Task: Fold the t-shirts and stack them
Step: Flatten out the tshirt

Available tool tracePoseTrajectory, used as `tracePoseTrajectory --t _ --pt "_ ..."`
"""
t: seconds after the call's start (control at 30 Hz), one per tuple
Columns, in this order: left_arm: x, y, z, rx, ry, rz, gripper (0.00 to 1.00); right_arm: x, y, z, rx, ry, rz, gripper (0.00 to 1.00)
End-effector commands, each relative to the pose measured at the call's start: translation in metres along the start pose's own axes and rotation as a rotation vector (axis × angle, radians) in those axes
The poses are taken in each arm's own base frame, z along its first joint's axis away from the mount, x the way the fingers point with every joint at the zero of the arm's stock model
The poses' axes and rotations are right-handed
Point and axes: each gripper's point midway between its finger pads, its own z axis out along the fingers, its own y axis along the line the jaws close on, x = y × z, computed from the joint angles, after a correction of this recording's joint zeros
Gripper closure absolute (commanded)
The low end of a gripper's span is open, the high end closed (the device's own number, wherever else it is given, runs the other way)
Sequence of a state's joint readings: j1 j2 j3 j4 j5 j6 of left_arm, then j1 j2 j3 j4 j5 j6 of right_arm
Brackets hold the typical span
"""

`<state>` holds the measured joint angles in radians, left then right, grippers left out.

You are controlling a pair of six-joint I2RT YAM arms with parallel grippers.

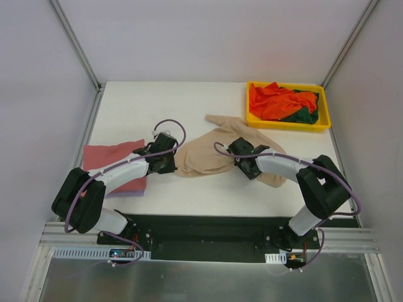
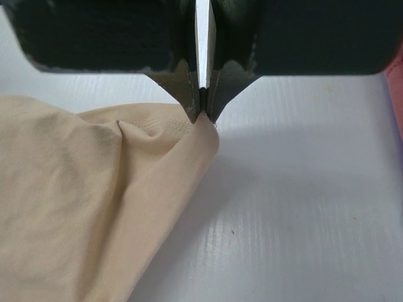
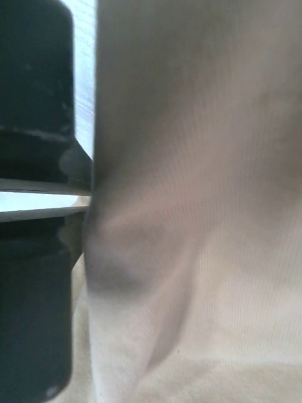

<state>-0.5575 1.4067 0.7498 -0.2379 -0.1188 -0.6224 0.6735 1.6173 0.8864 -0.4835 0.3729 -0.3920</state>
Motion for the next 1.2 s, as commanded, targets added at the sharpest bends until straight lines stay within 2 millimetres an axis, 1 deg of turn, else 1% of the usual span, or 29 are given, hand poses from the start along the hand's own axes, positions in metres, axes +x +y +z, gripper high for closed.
tracePoseTrajectory --t 0.0,0.03,0.07,0.17,0.23,0.27,0.3,0.4,0.47,0.5,0.53,0.57,0.6,0.7,0.77,0.8,0.87,0.9,1.0,1.1,1.17 --pt "-0.019 0.0 -0.013 -0.025 -0.065 0.025 1.0 -0.004 -0.011 -0.005 0.04 -0.039 0.044 0.94" --pt "-0.021 0.0 -0.014 -0.028 -0.071 0.024 1.0 -0.007 -0.015 -0.008 0.058 -0.066 0.062 0.98" --pt "-0.021 0.001 -0.015 -0.03 -0.07 0.025 1.0 -0.009 -0.019 -0.013 0.075 -0.093 0.084 1.0" --pt "-0.029 -0.002 -0.023 -0.026 -0.095 0.027 1.0 -0.016 -0.038 -0.038 0.139 -0.2 0.176 0.99" --pt "-0.036 -0.004 -0.032 -0.018 -0.117 0.029 1.0 -0.02 -0.055 -0.068 0.18 -0.306 0.271 1.0" --pt "-0.044 -0.006 -0.04 -0.015 -0.141 0.026 1.0 -0.015 -0.063 -0.084 0.195 -0.326 0.305 0.99" --pt "-0.05 -0.006 -0.047 -0.017 -0.162 0.023 1.0 -0.012 -0.076 -0.104 0.236 -0.37 0.373 0.99" --pt "-0.075 -0.007 -0.077 -0.014 -0.261 -0.001 1.0 -0.011 -0.106 -0.158 0.27 -0.538 0.512 0.99" --pt "-0.094 -0.008 -0.102 0.002 -0.339 -0.012 1.0 -0.011 -0.128 -0.196 0.273 -0.66 0.615 1.0" --pt "-0.108 -0.009 -0.123 0.014 -0.393 -0.025 1.0 -0.008 -0.141 -0.213 0.295 -0.7 0.669 1.0" --pt "-0.12 -0.007 -0.141 0.013 -0.437 -0.041 1.0 -0.003 -0.156 -0.232 0.328 -0.741 0.723 1.0" --pt "-0.129 -0.004 -0.158 0.007 -0.474 -0.05 1.0 0.003 -0.171 -0.247 0.377 -0.761 0.771 1.0" --pt "-0.141 -0.001 -0.177 0.003 -0.524 -0.061 1.0 0.009 -0.189 -0.271 0.428 -0.797 0.822 1.0" --pt "-0.169 0.013 -0.237 -0.015 -0.661 -0.091 1.0 0.032 -0.23 -0.321 0.604 -0.825 0.931 1.0" --pt "-0.185 0.027 -0.275 -0.042 -0.747 -0.111 1.0 0.042 -0.251 -0.352 0.691 -0.837 0.963 1.0" --pt "-0.19 0.037 -0.293 -0.075 -0.787 -0.127 1.0 0.05 -0.26 -0.368 0.741 -0.837 0.977 1.0" --pt "-0.2 0.052 -0.33 -0.117 -0.866 -0.16 1.0 0.061 -0.275 -0.395 0.813 -0.844 1.007 1.0" --pt "-0.202 0.058 -0.344 -0.131 -0.894 -0.166 1.0 0.068 -0.28 -0.408 0.844 -0.849 1.023 1.0" --pt "-0.204 0.067 -0.383 -0.144 -0.973 -0.174 1.0 0.076 -0.287 -0.435 0.855 -0.905 1.033 1.0" --pt "-0.203 0.071 -0.41 -0.124 -1.033 -0.189 1.0 0.085 -0.288 -0.457 0.839 -0.986 1.045 1.0" --pt "-0.204 0.069 -0.417 -0.103 -1.047 -0.192 1.0 0.086 -0.287 -0.465 0.826 -1.018 1.032 1.0"
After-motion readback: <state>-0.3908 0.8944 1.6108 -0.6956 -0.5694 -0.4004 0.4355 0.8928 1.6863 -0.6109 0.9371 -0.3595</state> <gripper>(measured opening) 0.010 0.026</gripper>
